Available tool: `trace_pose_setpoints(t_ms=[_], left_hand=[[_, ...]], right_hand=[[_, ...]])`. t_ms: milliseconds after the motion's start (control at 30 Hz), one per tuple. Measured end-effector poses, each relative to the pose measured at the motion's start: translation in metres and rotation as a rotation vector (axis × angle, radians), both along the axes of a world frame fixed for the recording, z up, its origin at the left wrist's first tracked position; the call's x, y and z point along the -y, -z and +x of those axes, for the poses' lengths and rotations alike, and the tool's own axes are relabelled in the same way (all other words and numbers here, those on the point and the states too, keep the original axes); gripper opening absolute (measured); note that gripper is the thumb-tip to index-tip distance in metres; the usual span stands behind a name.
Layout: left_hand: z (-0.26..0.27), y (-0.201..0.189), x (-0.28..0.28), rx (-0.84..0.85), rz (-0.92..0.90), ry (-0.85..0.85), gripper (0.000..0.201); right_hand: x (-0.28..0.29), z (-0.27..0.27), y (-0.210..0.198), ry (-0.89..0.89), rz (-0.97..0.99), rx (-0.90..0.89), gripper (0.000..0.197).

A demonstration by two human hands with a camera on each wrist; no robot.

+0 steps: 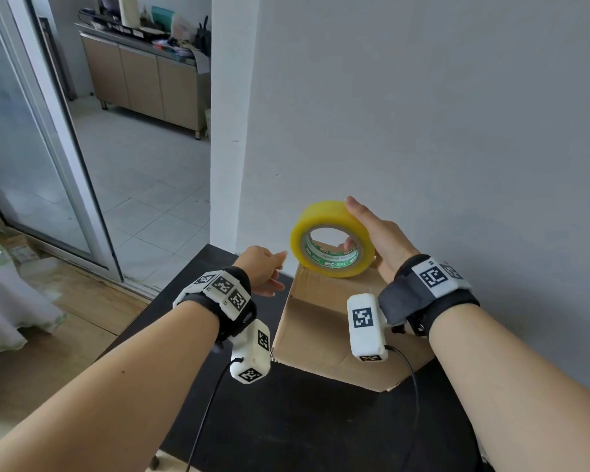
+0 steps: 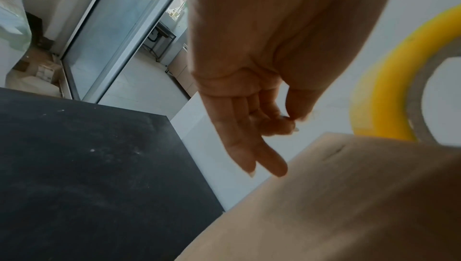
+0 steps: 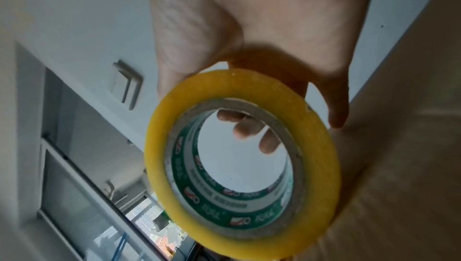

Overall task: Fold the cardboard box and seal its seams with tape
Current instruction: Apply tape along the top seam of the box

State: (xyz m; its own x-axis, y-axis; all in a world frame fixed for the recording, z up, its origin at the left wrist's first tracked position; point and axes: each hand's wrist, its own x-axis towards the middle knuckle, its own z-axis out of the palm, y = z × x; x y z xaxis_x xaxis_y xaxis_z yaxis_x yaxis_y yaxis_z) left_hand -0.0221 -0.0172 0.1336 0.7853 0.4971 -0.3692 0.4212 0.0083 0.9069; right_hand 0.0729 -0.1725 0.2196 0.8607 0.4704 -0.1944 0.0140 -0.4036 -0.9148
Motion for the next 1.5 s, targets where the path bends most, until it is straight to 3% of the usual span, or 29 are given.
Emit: trace_pose_setpoints(t_ms=[233,433,633,867,1133,1233,1300,1367,1500], left_hand=[[0.002,0.01,0.011,-0.069,0.189,0.086,0.032],[0.004,0.008,0.014,-0.078,0.212,0.114,0.032],[0.0,0.008,0.015,-0.113,0.171,0.145,0.033],[0.0,0.006,0.024,-0.129,0.153,0.18,0.032],[0.004,0.0,0.042,-0.282,0.546,0.341,0.016],[0.003,0.004,0.036,-0.367,0.635,0.315,0.049],[0.004,0.006,0.03,-0.314,0.683,0.289,0.059],[0.006,0.002,0.029,-0.164,0.603,0.254,0.054],[0.01,-0.013,0.03,0.064,0.092,0.214,0.044]], right_hand=[[-0.007,-0.005,-0.019,0.002,0.047,0.198,0.04],[-0.009,-0.003,-0.018,0.109,0.042,0.26,0.056],[0.0,0.001,-0.011,0.179,0.027,0.193,0.041],[0.01,0.007,-0.001,0.208,0.006,0.126,0.047],[0.01,0.007,0.001,0.202,0.01,0.136,0.046],[0.011,0.008,0.002,0.206,0.006,0.136,0.047],[0.011,0.009,0.003,0.206,0.004,0.136,0.049],[0.01,0.009,0.003,0.199,0.006,0.134,0.049],[0.009,0.009,0.005,0.184,0.011,0.13,0.05]])
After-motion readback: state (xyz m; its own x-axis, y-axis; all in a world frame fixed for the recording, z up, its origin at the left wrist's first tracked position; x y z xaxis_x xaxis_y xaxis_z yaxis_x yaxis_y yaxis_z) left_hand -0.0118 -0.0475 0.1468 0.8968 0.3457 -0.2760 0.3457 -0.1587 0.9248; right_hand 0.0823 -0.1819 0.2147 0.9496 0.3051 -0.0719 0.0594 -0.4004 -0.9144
